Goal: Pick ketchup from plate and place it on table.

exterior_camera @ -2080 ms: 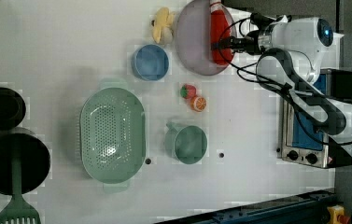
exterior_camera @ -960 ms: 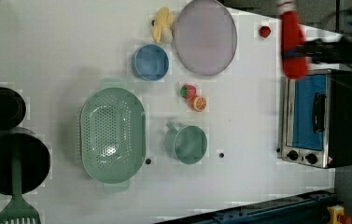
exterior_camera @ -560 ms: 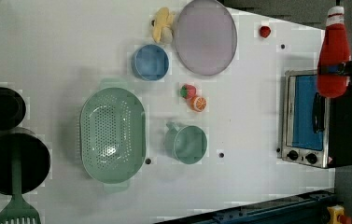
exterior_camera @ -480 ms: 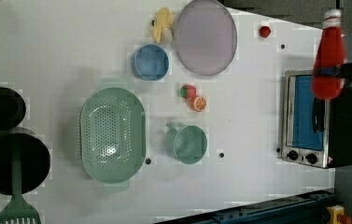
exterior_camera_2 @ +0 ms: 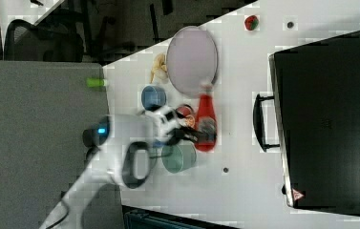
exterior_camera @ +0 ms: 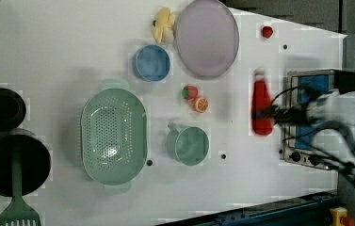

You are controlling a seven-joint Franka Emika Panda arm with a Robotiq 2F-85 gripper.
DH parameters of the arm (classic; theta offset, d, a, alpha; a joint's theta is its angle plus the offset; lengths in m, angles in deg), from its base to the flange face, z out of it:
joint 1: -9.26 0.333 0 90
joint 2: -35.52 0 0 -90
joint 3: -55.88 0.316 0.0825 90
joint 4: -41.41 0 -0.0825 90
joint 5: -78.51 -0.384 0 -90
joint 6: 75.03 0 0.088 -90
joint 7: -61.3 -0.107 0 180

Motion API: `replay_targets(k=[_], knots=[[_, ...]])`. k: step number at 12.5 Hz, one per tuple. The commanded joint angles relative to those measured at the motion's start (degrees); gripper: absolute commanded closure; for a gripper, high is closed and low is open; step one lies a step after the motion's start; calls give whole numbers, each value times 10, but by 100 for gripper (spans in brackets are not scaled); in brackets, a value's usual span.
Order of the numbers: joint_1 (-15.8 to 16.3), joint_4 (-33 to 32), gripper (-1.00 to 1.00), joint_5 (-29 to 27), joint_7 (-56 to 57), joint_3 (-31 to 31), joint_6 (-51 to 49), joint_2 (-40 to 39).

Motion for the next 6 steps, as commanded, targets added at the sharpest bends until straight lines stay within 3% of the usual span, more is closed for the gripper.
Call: replay_targets(k=[1, 5, 6], knots=[[2, 2, -17, -5, -28, 6, 47, -13], [3, 2, -17, -5, -28, 7, 121, -59], [3, 1, -25, -5, -28, 7, 133, -60]])
